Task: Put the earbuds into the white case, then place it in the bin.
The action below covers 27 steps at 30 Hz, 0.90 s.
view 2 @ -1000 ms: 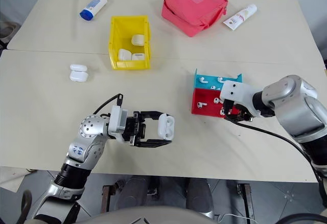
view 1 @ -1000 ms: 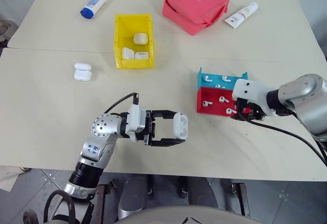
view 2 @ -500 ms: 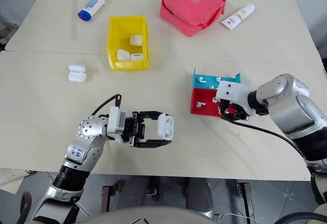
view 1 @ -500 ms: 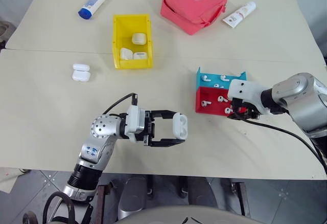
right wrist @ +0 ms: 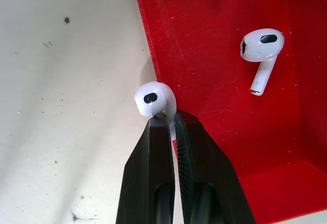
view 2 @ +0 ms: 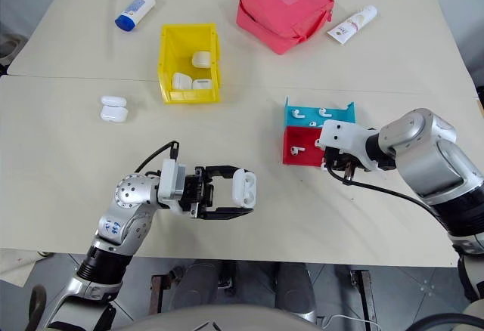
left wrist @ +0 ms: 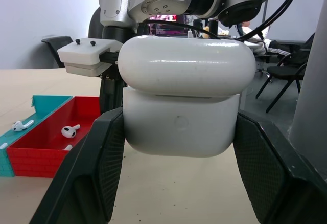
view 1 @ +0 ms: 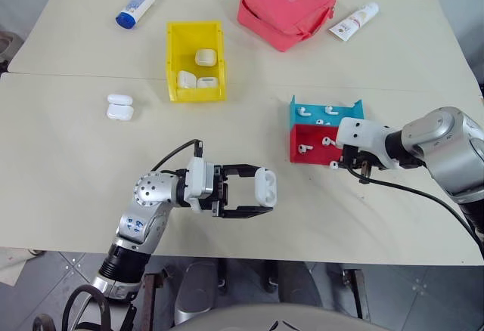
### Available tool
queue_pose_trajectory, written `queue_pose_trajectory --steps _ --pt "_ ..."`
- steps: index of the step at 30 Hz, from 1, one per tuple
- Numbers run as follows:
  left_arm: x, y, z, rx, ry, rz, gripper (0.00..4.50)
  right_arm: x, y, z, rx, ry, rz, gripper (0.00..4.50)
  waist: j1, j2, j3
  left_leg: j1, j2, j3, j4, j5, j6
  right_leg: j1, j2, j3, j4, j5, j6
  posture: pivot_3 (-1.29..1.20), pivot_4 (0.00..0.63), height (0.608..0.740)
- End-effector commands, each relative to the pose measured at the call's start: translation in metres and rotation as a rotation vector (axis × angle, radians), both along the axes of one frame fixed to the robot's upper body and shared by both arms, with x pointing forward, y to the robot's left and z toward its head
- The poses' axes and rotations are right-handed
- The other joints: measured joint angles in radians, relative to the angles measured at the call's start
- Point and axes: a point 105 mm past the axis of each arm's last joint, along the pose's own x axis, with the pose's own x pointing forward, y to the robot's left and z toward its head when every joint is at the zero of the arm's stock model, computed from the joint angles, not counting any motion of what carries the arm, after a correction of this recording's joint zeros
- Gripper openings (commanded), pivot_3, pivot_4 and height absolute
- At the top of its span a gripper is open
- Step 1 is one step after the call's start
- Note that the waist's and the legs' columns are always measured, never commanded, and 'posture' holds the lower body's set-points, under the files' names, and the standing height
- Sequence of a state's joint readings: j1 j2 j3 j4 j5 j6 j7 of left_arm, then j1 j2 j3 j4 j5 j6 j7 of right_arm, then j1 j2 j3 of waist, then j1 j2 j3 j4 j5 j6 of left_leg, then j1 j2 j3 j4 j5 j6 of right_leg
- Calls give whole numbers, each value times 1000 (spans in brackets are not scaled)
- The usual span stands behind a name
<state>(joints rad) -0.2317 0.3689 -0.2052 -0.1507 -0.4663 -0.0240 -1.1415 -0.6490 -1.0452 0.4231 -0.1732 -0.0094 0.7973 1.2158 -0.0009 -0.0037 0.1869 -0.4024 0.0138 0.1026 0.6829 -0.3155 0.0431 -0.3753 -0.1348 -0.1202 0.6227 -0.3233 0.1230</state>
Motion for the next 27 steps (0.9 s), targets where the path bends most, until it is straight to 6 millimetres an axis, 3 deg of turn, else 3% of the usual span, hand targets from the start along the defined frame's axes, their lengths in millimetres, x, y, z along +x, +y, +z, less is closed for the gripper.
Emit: queue_pose_trajectory --steps 1,10,19,27 --pt "-4 -2 8 -12 -41 -11 2786 1 3 12 -8 -58 53 7 0 0 0 0 0 0 0 0 0 0 0 0 0 0 0 0 150 740" --pt "-4 -1 6 -5 -37 -14 2786 13 4 27 27 -124 38 7 0 0 0 0 0 0 0 0 0 0 0 -1 0 0 0 0 150 740" --pt "-5 -1 4 0 -37 -11 2786 15 -4 16 -3 -99 11 7 0 0 0 0 0 0 0 0 0 0 0 -5 0 0 0 0 150 740" --pt "-3 0 4 3 -39 -5 2786 19 -4 18 -10 -126 16 7 0 0 0 0 0 0 0 0 0 0 0 -5 1 0 0 0 150 740"
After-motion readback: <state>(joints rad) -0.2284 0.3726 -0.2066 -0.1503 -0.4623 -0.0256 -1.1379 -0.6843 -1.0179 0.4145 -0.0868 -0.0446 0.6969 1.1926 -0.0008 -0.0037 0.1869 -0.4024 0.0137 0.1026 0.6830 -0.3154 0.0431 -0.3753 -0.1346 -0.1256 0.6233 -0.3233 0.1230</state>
